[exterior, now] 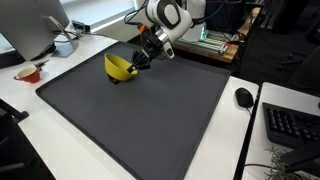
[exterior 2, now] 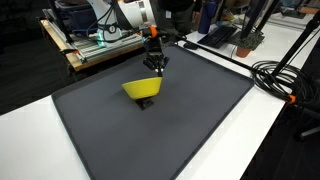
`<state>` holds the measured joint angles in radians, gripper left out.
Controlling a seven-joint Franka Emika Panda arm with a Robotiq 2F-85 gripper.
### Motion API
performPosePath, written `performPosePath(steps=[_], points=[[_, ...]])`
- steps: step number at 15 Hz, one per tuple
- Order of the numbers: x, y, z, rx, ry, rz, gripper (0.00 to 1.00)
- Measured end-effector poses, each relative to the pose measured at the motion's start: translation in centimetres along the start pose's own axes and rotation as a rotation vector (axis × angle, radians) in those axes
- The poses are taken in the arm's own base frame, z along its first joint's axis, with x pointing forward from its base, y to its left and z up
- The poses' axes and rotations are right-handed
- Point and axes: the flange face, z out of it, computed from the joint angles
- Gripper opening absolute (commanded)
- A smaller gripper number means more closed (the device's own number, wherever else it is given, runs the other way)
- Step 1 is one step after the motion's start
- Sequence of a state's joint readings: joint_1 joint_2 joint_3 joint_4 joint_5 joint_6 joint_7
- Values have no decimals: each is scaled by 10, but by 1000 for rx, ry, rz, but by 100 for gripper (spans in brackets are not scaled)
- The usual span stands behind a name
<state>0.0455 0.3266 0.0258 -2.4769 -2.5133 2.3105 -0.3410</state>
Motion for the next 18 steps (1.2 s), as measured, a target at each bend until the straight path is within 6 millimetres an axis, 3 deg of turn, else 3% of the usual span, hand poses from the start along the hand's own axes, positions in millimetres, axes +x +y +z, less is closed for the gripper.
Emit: performPosePath(steps=[2,3,5,11,14,18], points=[[1,-11,1,23,-1,-13,0],[0,-17,2,37,-6,-26,26],[0,-28,0,55,-1,-52,33],[5,-23,-8,33,32,-63,75],[7,-31,-17,68,48,-52,95],[3,-36,-40,80,54,-47,100]])
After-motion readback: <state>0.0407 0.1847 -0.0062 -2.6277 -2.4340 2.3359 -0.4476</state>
